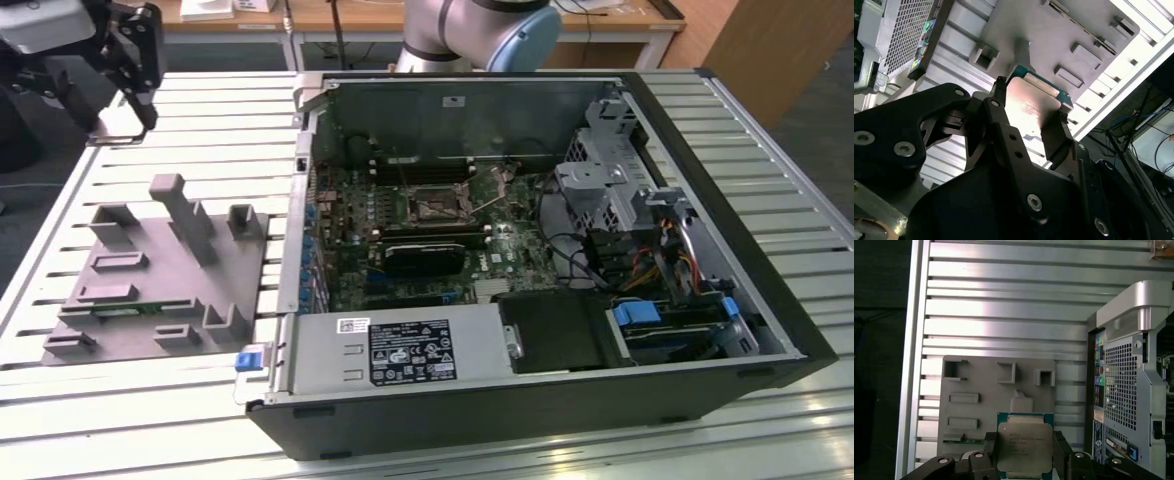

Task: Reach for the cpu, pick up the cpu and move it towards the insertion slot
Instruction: 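Pick up the cpu and move it towards the insertion slot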

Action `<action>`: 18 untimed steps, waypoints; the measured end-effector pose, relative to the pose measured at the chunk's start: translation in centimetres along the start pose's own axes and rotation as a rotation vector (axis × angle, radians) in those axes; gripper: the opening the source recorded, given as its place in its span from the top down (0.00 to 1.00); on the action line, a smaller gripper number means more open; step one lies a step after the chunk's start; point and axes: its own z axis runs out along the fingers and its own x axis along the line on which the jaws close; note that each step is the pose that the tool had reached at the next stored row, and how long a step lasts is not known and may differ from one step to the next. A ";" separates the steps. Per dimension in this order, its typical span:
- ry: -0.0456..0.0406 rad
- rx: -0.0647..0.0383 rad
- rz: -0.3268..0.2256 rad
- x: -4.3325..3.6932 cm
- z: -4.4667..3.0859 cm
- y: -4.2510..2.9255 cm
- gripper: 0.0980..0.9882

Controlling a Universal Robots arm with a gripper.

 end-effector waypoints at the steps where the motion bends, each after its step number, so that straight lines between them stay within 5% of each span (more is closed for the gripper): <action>1: 0.0001 0.000 0.000 -0.32 0.00 0.04 0.52; 18: 0.0003 0.000 0.000 -5.61 0.09 0.49 0.52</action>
